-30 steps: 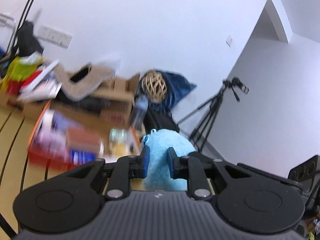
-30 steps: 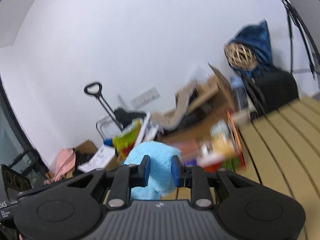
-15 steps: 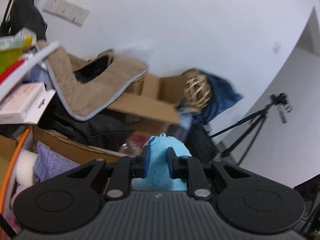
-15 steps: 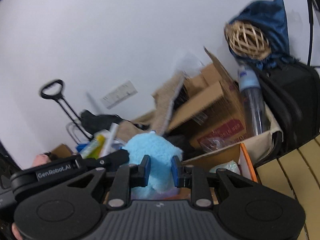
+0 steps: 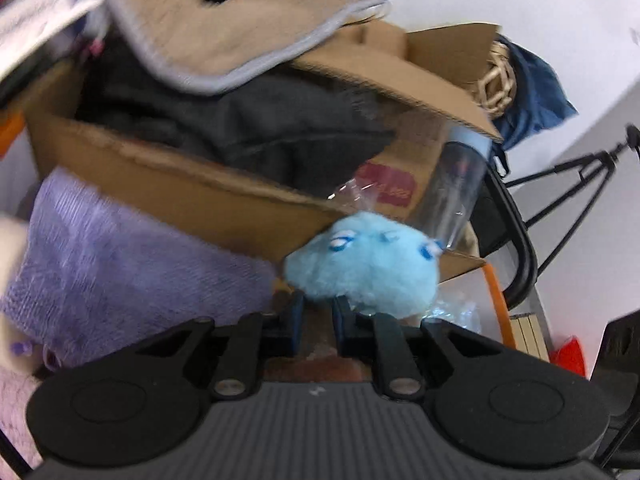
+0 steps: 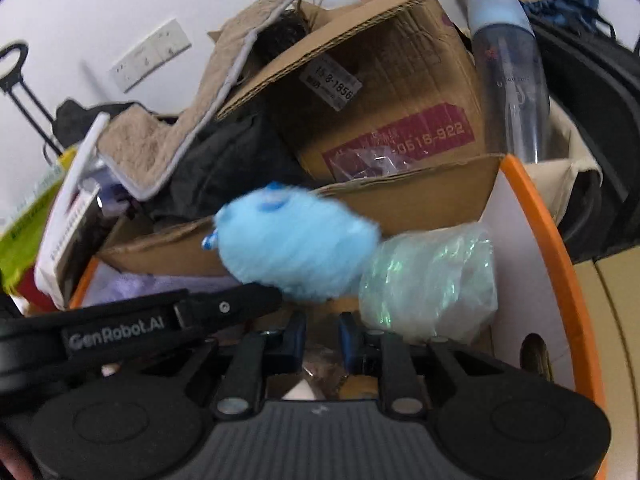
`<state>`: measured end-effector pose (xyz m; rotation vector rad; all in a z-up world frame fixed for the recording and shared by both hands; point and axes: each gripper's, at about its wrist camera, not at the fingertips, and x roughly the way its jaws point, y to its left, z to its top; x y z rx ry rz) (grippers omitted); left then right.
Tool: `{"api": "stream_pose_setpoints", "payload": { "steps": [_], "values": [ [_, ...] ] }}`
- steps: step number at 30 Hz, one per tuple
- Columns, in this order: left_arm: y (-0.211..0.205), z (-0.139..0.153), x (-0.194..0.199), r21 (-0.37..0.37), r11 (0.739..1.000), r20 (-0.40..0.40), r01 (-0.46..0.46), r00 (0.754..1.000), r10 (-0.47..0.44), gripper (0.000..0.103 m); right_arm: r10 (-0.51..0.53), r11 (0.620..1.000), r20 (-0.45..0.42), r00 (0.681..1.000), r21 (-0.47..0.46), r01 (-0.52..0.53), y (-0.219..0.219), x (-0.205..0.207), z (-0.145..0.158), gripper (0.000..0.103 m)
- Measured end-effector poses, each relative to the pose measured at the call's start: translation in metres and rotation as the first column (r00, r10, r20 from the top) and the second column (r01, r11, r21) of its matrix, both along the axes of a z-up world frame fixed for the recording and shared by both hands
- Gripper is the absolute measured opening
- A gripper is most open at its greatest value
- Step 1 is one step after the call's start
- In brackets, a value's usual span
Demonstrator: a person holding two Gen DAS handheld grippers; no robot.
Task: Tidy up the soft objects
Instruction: 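Lower the plush into the box and open both tools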
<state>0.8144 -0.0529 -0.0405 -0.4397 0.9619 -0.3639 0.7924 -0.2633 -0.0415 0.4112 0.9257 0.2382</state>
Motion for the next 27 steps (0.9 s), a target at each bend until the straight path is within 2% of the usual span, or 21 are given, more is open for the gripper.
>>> {"api": "stream_pose_setpoints", "payload": {
  "steps": [3, 6, 11, 15, 20, 22, 24, 26, 27],
  "values": [
    [0.008, -0.002, -0.005, -0.052, 0.998, -0.002, -0.017, 1.0, 0.017, 0.017, 0.009, 1.0, 0.005, 1.0, 0.005, -0.009, -0.001, -0.002, -0.001, 0.02],
    [0.012, -0.004, -0.016, -0.071, 0.996, -0.01, -0.045, 0.999, 0.045, 0.017, 0.026, 1.0, 0.006, 1.0, -0.003, -0.026, 0.001, -0.007, -0.001, 0.021],
    [0.01, -0.002, -0.047, -0.089, 0.995, 0.012, -0.035, 0.999, 0.037, 0.017, 0.068, 0.998, 0.013, 0.998, -0.012, -0.068, -0.002, -0.039, 0.004, 0.032],
    [0.007, 0.011, -0.083, -0.008, 1.0, 0.07, -0.004, 0.998, 0.005, 0.017, 0.096, 0.995, 0.033, 0.995, -0.008, -0.096, -0.009, -0.081, 0.018, 0.044],
    [0.023, 0.037, -0.135, 0.048, 0.999, 0.116, -0.017, 0.993, 0.011, 0.018, 0.09, 0.996, 0.065, 0.994, -0.022, -0.089, -0.018, -0.123, 0.041, 0.046],
    [0.031, 0.06, -0.156, 0.076, 0.997, 0.15, -0.026, 0.989, 0.014, 0.019, 0.074, 0.997, 0.081, 0.994, -0.017, -0.073, -0.024, -0.141, 0.058, 0.049],
    [0.038, 0.084, -0.18, 0.12, 0.992, 0.19, -0.035, 0.982, 0.011, 0.026, 0.053, 0.998, 0.114, 0.992, -0.021, -0.051, -0.03, -0.162, 0.08, 0.049],
    [0.046, 0.11, -0.212, 0.203, 0.977, 0.255, -0.071, 0.967, 0.017, 0.032, 0.039, 0.999, 0.146, 0.989, -0.036, -0.034, -0.035, -0.186, 0.104, 0.05],
    [0.047, 0.119, -0.225, 0.237, 0.968, 0.282, -0.086, 0.959, 0.016, 0.035, 0.036, 0.999, 0.162, 0.986, -0.045, -0.029, -0.037, -0.198, 0.117, 0.054]
  ]
}}
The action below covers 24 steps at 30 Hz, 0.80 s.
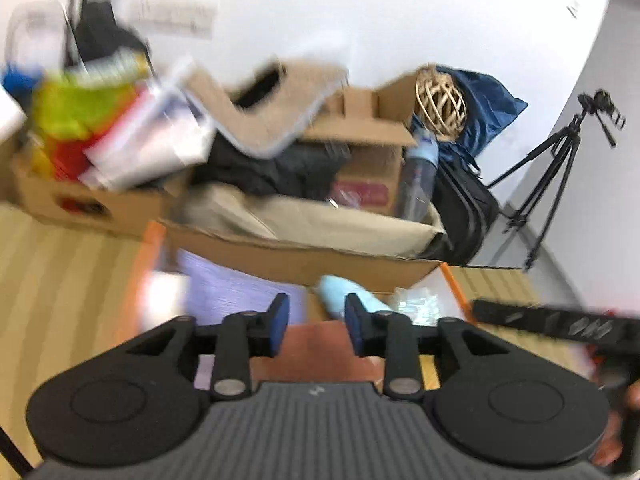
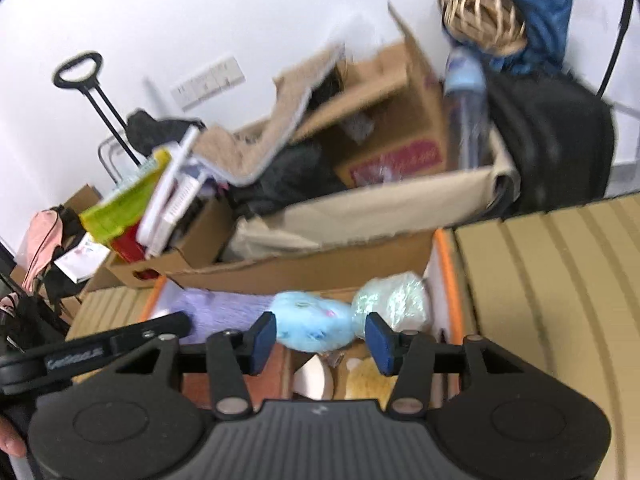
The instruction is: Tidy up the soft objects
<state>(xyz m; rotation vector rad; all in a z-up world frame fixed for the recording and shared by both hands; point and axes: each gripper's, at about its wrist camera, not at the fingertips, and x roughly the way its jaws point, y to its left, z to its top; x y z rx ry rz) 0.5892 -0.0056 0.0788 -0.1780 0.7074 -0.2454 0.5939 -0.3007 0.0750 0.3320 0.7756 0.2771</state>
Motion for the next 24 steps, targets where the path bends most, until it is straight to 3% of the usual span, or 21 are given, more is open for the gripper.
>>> {"api": "stream_pose_setpoints", "payload": {
  "steps": [2, 6, 9, 12, 17, 24],
  "values": [
    [0.006, 0.018, -0.038, 0.08, 0.996, 0.078, -0.038, 0.996, 0.032, 0.046, -0.008, 0.999, 0.052, 0.999, -0.035, 0.01, -0.002, -0.033, 0.023, 0.06],
    [0.013, 0.035, -0.112, 0.115, 0.981, 0.241, -0.158, 0.962, 0.126, 0.081, 0.002, 0.996, 0.176, 0.984, -0.092, 0.014, -0.001, -0.099, 0.046, 0.067],
    [0.011, 0.037, -0.166, 0.128, 0.971, 0.335, -0.201, 0.93, 0.148, 0.088, 0.0, 0.988, 0.314, 0.949, -0.15, 0.049, 0.005, -0.158, 0.044, 0.086],
    [0.011, 0.033, -0.22, 0.121, 0.97, 0.399, -0.211, 0.905, 0.147, 0.092, -0.003, 0.981, 0.398, 0.917, -0.178, 0.081, 0.011, -0.207, 0.034, 0.089],
    [0.01, 0.015, -0.303, 0.112, 0.969, 0.438, -0.22, 0.886, 0.151, 0.096, -0.012, 0.979, 0.439, 0.898, -0.179, 0.1, 0.019, -0.283, 0.011, 0.089],
    [0.021, -0.018, -0.406, 0.099, 0.96, 0.419, -0.26, 0.886, 0.197, 0.098, 0.005, 0.975, 0.449, 0.893, -0.2, 0.095, 0.034, -0.388, -0.017, 0.091]
  ]
}}
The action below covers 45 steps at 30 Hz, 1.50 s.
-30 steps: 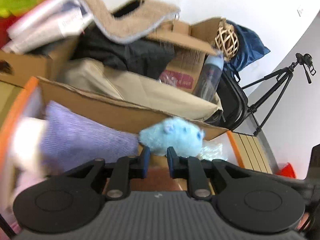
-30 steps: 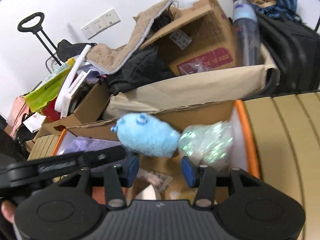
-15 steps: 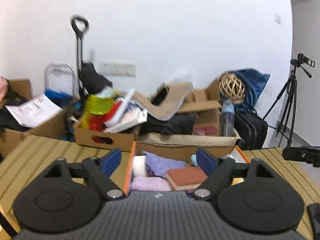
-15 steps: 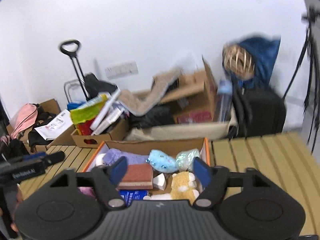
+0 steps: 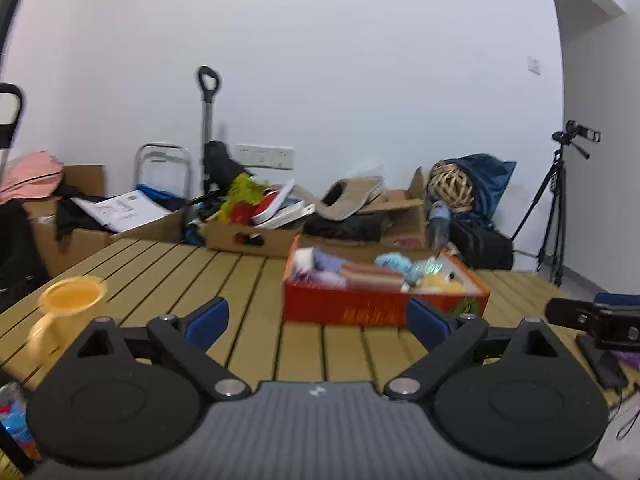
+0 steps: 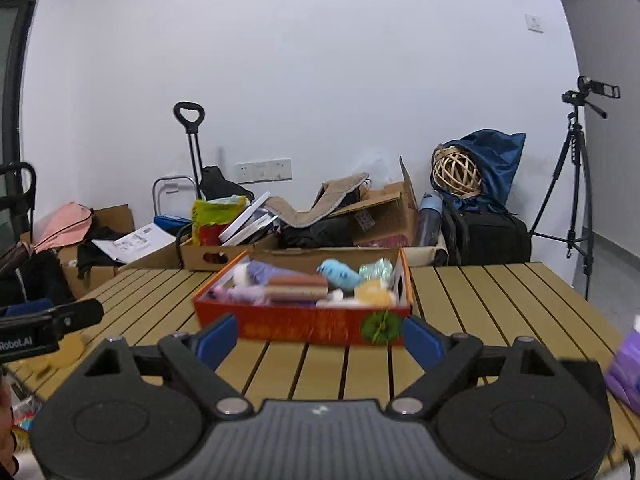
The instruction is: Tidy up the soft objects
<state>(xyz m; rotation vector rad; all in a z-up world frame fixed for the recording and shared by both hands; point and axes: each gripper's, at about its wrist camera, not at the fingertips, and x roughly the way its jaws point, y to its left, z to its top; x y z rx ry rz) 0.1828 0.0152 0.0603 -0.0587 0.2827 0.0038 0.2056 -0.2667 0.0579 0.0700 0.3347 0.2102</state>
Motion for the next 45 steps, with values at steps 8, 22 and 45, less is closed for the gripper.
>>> {"api": "stream_pose_setpoints", "payload": {
  "steps": [8, 22, 45],
  "values": [
    [-0.001, -0.014, -0.109, 0.032, 0.999, -0.003, 0.037, 0.999, -0.037, 0.1, 0.005, 0.999, 0.024, 1.0, -0.054, -0.003, 0.017, -0.129, -0.031, 0.094],
    [-0.008, -0.029, -0.207, 0.041, 0.999, 0.076, 0.019, 0.997, -0.022, 0.101, -0.001, 0.995, 0.143, 0.99, -0.094, 0.015, 0.018, -0.253, -0.059, 0.098],
    [-0.016, -0.021, -0.22, 0.121, 0.992, 0.167, 0.036, 0.984, -0.056, 0.101, 0.007, 0.995, 0.251, 0.968, -0.097, 0.017, 0.019, -0.259, -0.043, 0.103]
  ]
}}
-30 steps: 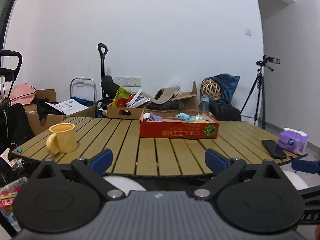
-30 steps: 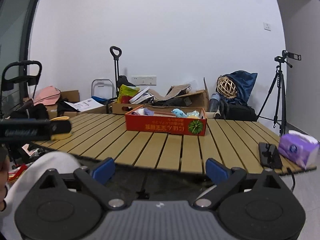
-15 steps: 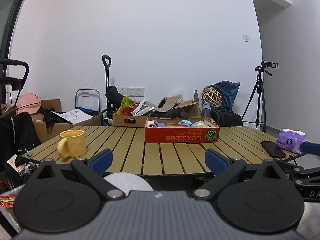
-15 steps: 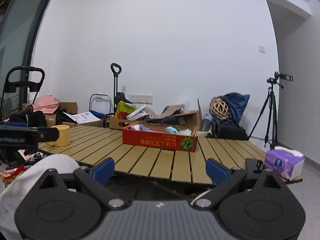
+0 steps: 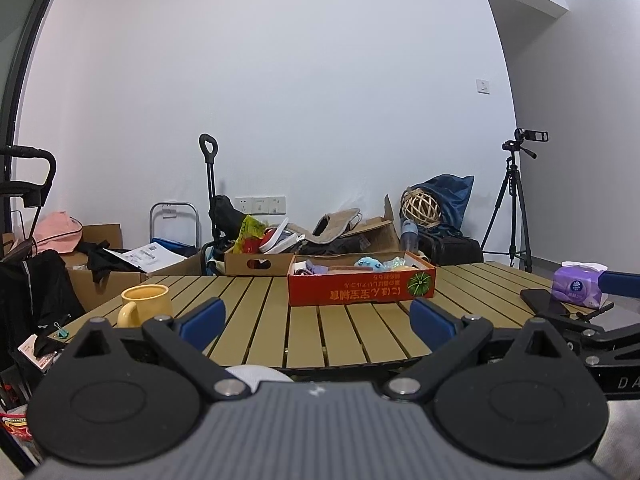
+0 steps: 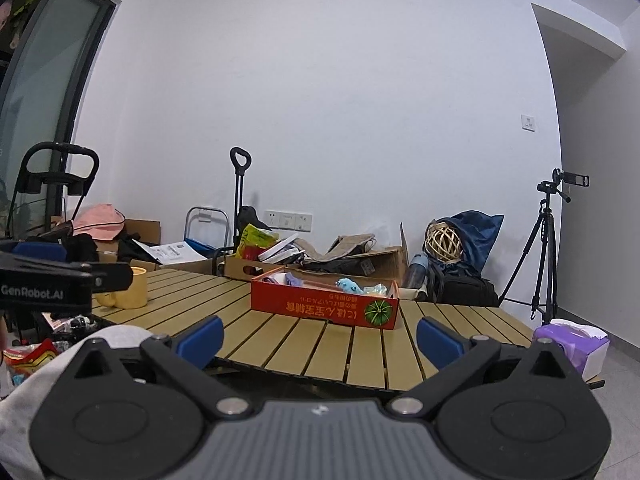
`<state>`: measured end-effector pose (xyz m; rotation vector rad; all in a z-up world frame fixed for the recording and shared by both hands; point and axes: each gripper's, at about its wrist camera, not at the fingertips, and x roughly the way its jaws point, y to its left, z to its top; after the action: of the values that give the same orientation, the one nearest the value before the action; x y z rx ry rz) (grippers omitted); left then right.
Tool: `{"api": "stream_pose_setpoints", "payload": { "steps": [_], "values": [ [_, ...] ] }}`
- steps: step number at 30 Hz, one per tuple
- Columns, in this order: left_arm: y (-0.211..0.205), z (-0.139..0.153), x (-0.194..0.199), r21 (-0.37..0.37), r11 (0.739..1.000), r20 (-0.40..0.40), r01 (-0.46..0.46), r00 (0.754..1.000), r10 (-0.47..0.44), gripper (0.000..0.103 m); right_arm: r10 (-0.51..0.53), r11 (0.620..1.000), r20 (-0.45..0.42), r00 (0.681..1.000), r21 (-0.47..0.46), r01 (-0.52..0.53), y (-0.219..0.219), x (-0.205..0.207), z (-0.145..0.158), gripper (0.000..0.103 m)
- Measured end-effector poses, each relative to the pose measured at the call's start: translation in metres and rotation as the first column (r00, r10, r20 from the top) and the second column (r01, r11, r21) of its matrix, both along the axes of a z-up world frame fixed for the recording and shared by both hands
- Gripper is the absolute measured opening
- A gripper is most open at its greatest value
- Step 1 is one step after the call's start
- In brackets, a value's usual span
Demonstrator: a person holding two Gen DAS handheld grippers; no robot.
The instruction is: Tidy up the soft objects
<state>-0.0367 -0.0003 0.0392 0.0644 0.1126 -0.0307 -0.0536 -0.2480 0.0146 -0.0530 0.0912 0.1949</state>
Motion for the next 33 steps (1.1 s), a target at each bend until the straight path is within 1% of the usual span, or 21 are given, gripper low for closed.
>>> {"api": "stream_pose_setpoints", "payload": {
  "steps": [33],
  "values": [
    [0.0013, -0.0009, 0.001, 0.002, 1.0, -0.002, 0.006, 1.0, -0.006, 0.101, -0.002, 1.0, -0.003, 1.0, 0.019, 0.002, -0.0015, 0.0, -0.0019, 0.103]
  ]
}}
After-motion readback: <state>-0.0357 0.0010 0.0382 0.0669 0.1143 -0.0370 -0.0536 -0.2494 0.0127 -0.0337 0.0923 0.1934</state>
